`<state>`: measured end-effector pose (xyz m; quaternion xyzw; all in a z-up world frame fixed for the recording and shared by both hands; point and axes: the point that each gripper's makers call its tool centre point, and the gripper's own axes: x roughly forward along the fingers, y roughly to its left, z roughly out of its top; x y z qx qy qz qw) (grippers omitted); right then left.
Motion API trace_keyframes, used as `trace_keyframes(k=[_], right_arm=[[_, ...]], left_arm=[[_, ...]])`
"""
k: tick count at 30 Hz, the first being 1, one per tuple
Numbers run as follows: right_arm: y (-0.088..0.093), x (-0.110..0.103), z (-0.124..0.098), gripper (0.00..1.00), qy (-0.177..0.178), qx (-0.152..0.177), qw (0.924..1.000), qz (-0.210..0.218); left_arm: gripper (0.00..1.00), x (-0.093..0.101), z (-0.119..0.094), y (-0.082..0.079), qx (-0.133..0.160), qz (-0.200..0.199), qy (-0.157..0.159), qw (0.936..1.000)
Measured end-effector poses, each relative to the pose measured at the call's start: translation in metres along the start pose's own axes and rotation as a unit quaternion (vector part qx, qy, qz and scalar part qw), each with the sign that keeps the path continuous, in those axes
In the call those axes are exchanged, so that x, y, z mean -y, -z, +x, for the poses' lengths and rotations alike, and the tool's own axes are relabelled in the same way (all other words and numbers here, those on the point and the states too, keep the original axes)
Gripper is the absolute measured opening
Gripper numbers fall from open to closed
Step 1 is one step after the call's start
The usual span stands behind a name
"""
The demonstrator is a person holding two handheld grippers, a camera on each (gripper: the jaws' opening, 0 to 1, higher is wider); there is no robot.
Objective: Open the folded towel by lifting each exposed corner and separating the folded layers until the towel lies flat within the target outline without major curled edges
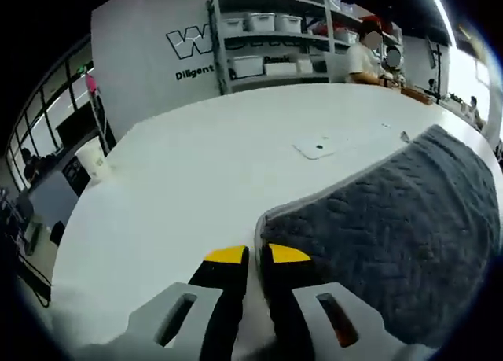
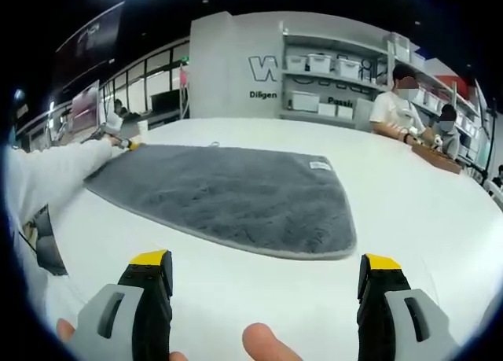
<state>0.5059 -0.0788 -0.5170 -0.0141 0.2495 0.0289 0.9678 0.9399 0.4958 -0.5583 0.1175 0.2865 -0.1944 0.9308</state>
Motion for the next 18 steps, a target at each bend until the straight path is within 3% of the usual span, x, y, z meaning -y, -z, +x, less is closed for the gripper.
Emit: trace_keyframes(k=[6,11,13,18], right_arm=[[-0.001,-0.001,-0.001,0.99,0.000,0.002,1.0000,-0.001],[-0.003,-0.002,-0.003,0.99,-0.001,0.005,1.0000,-0.002],[-0.005,-0.002,-0.005,0.99,-0.002,0.007,1.0000,-0.002],[-0.009,-0.004,-0.009,0.99,-0.002,0.013,0.9999,-0.006]], left_arm=[[0.25,-0.010,-0.020,-0.007,0.019,-0.008,-0.019,0.9996],[0.34,-0.006,-0.049,-0.030,0.092,-0.034,-0.007,0.9951],[0.42,0.003,-0.066,-0.038,0.127,-0.045,0.005,0.9909],[0.63,0.038,-0.109,-0.037,0.157,-0.037,0.035,0.9863]])
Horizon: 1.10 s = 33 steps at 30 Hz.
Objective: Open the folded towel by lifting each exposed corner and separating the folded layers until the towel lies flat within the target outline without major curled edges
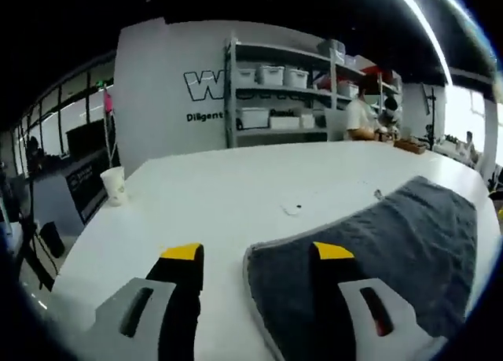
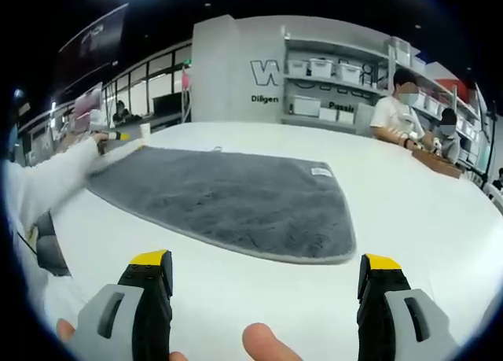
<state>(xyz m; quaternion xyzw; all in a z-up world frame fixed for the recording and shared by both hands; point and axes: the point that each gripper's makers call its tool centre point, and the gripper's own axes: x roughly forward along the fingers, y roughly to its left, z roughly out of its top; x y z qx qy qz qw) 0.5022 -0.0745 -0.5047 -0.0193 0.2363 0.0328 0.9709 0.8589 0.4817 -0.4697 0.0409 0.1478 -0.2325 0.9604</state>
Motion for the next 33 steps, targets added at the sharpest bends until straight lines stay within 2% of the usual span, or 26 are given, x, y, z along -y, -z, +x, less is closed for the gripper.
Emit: trace_keyframes(k=[2,9,12,18,21,33], right_arm=[[-0.001,-0.002,-0.001,0.99,-0.001,0.001,1.0000,-0.002],[-0.006,-0.008,-0.004,0.99,-0.007,0.008,0.9999,-0.010],[-0.008,-0.010,-0.006,0.99,-0.008,0.011,0.9998,-0.011],[-0.009,-0.011,-0.006,0.99,-0.011,0.012,0.9998,-0.013],[-0.009,-0.012,-0.007,0.99,-0.012,0.012,0.9998,-0.014],[-0.008,-0.010,-0.007,0.99,-0.009,0.010,0.9998,-0.013]], left_arm=[[0.69,0.017,-0.013,-0.001,0.010,0.002,0.018,0.9998],[0.85,0.091,-0.082,0.010,0.026,0.005,0.078,0.9966],[0.88,0.108,-0.107,0.015,0.032,0.004,0.086,0.9958],[0.96,0.127,-0.152,0.036,0.031,-0.016,0.075,0.9965],[0.99,0.135,-0.166,0.045,0.021,-0.020,0.080,0.9964],[1.00,0.159,-0.204,0.053,0.023,-0.003,0.062,0.9978]])
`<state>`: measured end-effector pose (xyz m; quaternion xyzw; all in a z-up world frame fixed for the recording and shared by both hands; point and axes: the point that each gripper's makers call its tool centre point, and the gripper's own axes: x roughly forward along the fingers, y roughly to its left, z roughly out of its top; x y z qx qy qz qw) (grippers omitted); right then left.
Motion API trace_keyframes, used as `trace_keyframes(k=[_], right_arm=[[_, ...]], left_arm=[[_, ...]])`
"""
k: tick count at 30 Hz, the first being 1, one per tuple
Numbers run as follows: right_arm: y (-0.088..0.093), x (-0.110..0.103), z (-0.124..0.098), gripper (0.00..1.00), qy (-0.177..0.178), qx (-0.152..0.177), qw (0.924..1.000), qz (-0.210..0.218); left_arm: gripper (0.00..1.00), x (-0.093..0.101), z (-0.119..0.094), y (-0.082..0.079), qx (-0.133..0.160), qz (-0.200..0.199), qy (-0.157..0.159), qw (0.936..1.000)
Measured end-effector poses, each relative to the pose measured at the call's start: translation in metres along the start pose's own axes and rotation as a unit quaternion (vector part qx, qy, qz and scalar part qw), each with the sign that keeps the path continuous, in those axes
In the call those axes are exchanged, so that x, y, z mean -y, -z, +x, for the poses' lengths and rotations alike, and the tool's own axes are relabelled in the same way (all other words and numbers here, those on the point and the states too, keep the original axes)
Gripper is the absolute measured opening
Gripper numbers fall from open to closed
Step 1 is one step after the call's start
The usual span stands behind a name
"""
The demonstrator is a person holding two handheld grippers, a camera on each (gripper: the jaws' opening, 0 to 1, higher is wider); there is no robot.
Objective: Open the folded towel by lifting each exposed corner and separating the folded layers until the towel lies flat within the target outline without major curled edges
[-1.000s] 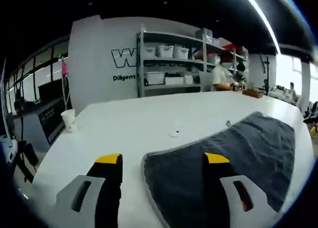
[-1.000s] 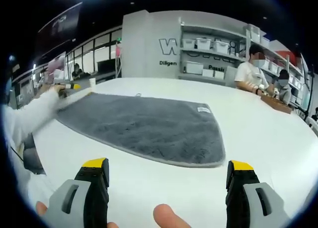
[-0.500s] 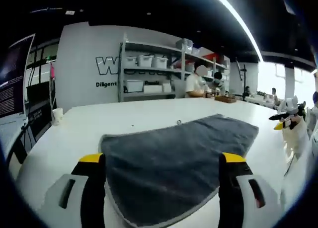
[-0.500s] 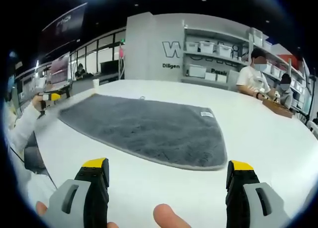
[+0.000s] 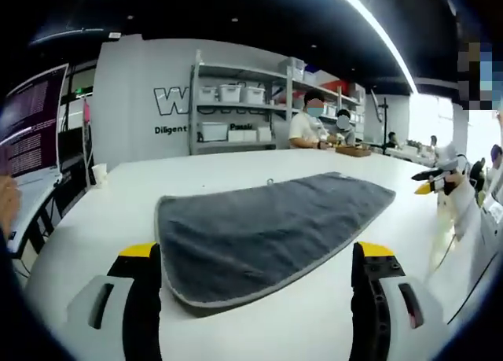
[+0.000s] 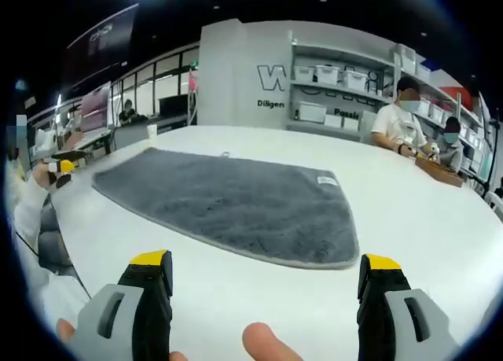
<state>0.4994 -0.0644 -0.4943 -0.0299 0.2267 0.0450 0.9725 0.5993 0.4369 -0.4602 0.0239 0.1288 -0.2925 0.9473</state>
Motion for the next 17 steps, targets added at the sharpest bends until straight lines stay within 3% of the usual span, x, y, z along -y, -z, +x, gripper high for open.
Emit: trace_keyframes(k=[17], right_arm=[[0.002,0.003,0.001,0.99,0.001,-0.004,1.0000,0.002]], left_arm=[[1.00,0.007,-0.006,0.014,-0.013,-0.006,-0.005,0.9999]])
